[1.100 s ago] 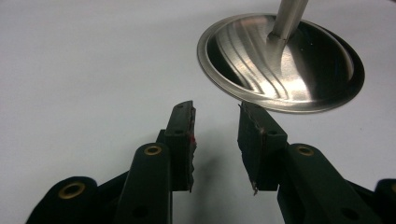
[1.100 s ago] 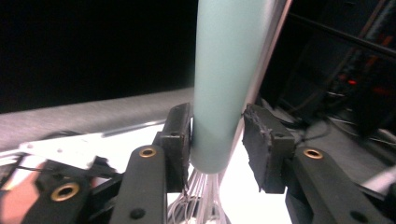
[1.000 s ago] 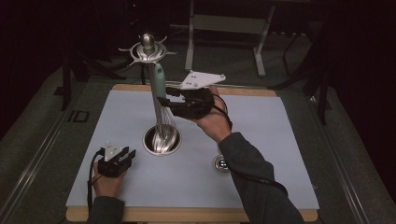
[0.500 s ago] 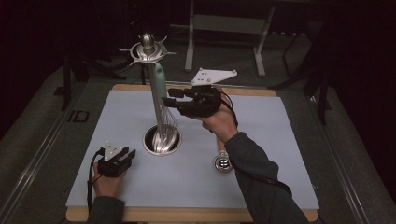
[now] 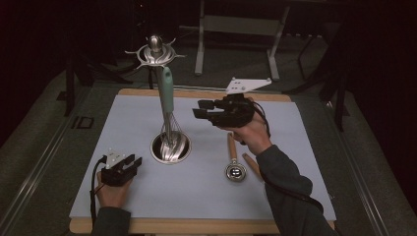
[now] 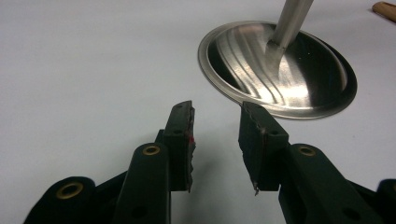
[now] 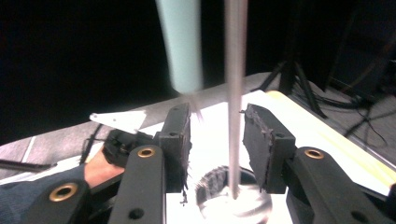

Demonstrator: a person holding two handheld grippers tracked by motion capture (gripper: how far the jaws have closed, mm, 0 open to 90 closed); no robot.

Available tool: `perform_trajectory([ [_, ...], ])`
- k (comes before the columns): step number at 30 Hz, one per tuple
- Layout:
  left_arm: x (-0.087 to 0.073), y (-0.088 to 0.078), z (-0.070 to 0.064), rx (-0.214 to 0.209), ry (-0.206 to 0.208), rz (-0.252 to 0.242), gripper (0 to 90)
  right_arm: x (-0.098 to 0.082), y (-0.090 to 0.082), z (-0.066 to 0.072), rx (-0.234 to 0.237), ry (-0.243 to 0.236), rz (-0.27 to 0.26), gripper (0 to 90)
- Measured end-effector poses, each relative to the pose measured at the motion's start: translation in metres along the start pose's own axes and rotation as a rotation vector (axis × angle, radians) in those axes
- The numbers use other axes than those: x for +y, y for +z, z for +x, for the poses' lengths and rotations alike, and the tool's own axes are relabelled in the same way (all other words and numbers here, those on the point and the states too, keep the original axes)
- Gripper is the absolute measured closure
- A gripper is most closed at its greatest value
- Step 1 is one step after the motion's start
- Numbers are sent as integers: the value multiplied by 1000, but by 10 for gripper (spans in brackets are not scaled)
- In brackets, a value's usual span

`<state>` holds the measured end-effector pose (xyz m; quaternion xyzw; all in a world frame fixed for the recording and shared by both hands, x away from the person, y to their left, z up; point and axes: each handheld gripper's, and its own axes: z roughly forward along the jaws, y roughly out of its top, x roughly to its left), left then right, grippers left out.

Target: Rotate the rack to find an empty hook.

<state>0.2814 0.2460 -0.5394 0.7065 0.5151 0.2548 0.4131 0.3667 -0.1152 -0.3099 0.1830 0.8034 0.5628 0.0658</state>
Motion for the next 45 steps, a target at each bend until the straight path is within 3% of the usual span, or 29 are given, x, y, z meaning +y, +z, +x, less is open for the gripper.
perform_trajectory([
  [4, 0, 0, 0, -2, 0, -2, 681, -13, -12, -13, -138, 32, 29, 607],
  [6, 0, 0, 0, -1, -3, -5, 689, -22, -16, -20, -165, 65, 31, 605],
  [9, 2, -3, -1, 9, 6, -50, 705, -38, -24, -29, -208, 105, 34, 592],
  [17, 20, -12, -11, -76, 18, -103, 714, -97, -51, -47, -290, 220, 59, 594],
  [23, 39, -28, -17, -112, -18, -206, 812, -140, -77, -57, -359, 299, 76, 582],
  [26, 50, -35, -19, -121, -38, -267, 895, -156, -92, -60, -419, 327, 78, 574],
  [29, 65, -42, -23, -129, -48, -330, 900, -171, -103, -63, -477, 360, 71, 566],
  [32, 82, -47, -28, -142, -38, -372, 900, -183, -109, -64, -491, 389, 55, 561],
  [34, 91, -50, -31, -152, -37, -401, 900, -186, -110, -65, -512, 384, 90, 551],
  [37, 104, -55, -36, -167, -34, -439, 900, -191, -116, -66, -514, 410, 79, 548],
  [40, 118, -59, -39, -173, -15, -462, 900, -200, -118, -66, -548, 416, 117, 546],
  [45, 140, -67, -43, -171, 12, -505, 900, -211, -121, -70, -569, 477, 113, 546],
])
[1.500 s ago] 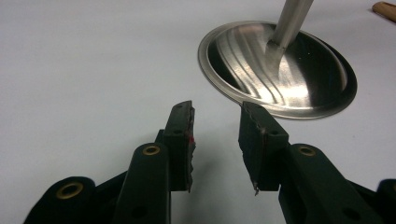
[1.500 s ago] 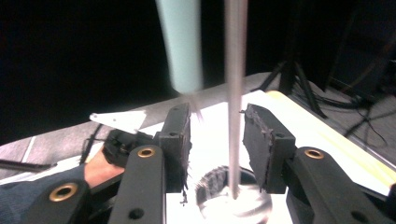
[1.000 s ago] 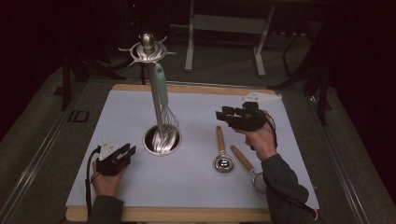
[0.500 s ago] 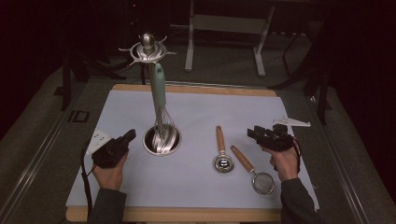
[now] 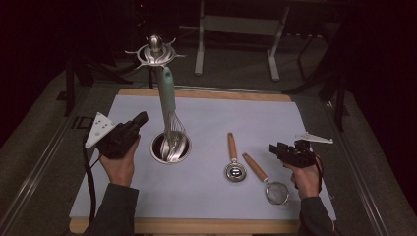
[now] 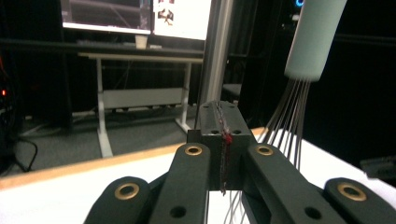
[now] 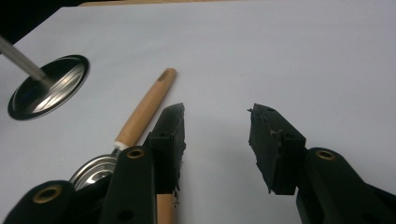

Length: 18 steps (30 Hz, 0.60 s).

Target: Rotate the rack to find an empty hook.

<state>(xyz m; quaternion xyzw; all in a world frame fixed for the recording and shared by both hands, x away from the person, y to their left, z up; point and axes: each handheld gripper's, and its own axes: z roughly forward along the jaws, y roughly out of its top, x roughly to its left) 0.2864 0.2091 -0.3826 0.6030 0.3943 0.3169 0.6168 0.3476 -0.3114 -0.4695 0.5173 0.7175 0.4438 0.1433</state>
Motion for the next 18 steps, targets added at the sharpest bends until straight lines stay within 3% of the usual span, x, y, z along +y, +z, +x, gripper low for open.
perform_trajectory([
  [10, 45, 6, -8, -21, 43, -110, 900, -1, -2, -4, -4, 0, -3, 543],
  [18, 71, 8, -16, -50, 73, -195, 900, -3, -1, -5, -3, 5, 3, 544],
])
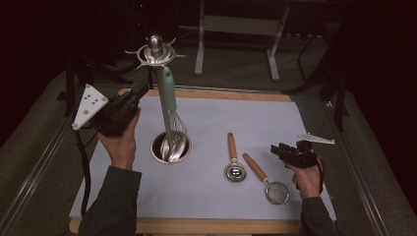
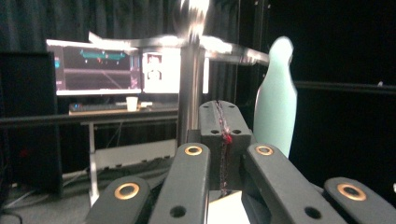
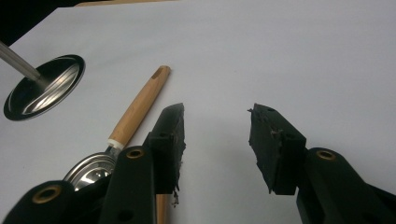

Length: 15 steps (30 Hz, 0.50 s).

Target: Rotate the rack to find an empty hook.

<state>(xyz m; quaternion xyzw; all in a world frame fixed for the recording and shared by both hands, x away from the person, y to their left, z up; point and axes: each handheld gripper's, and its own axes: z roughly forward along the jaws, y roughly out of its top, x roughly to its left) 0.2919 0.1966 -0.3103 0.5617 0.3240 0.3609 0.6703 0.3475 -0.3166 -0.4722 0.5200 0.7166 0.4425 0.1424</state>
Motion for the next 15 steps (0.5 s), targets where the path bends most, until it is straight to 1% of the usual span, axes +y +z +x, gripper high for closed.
perform_trajectory([
  [3, 6, 2, -2, -8, 5, -17, 900, 0, -1, 0, -1, 1, 0, 544],
  [7, 13, 3, -4, -2, 21, -32, 900, 0, -2, -2, -3, 4, -4, 544],
  [10, 16, 4, -5, -1, 22, -45, 900, -1, -2, -4, -5, 4, -3, 544],
  [12, 17, 4, -5, 4, 29, -48, 900, -1, -2, -4, -7, 9, -2, 544],
  [15, 16, 6, -2, 12, 22, -42, 900, -1, -2, -4, -13, 3, 0, 544],
])
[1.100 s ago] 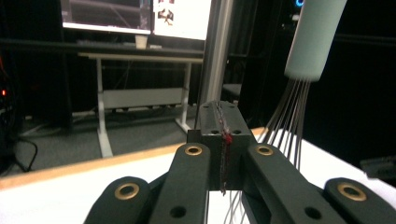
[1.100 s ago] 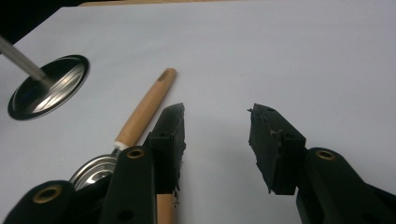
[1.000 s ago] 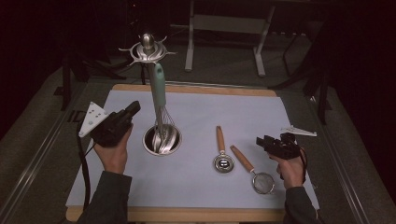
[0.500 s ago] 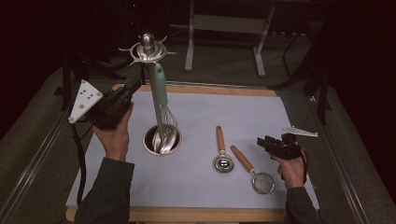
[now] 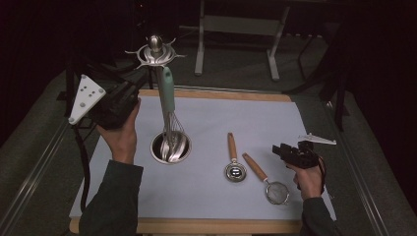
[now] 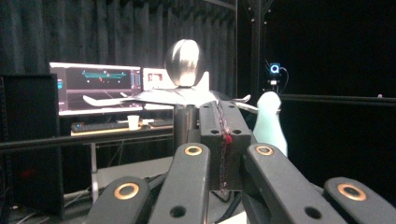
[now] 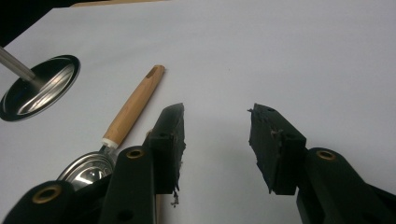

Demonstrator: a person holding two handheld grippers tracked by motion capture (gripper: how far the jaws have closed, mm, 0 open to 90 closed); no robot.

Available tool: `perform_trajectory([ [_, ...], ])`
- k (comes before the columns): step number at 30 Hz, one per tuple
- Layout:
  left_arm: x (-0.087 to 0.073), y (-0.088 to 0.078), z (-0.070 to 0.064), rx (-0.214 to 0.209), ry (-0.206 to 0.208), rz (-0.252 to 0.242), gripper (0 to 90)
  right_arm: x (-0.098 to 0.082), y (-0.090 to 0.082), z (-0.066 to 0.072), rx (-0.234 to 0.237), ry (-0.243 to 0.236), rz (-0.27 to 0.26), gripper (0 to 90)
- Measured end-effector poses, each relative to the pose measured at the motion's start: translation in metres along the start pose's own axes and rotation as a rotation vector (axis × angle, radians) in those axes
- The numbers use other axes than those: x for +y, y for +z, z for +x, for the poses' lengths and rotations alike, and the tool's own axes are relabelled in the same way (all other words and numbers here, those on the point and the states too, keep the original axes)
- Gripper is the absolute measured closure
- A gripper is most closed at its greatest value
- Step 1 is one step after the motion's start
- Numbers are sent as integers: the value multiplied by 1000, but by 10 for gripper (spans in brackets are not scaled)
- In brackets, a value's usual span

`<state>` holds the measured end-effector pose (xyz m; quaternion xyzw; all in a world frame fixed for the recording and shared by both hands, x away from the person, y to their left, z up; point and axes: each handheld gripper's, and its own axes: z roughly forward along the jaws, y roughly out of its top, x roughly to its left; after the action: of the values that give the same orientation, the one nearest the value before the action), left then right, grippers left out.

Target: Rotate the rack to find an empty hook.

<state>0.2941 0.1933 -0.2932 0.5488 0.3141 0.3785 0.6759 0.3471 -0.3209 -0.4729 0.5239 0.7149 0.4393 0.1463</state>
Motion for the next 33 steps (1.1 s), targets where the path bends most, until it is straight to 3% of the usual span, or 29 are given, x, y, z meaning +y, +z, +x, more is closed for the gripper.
perform_trajectory([
  [9, 0, 0, 5, 17, 12, 5, 900, 0, -1, 0, -6, -9, 0, 543],
  [33, 6, 13, 34, 111, -13, 56, 900, 0, -2, 0, 0, -8, -4, 543],
])
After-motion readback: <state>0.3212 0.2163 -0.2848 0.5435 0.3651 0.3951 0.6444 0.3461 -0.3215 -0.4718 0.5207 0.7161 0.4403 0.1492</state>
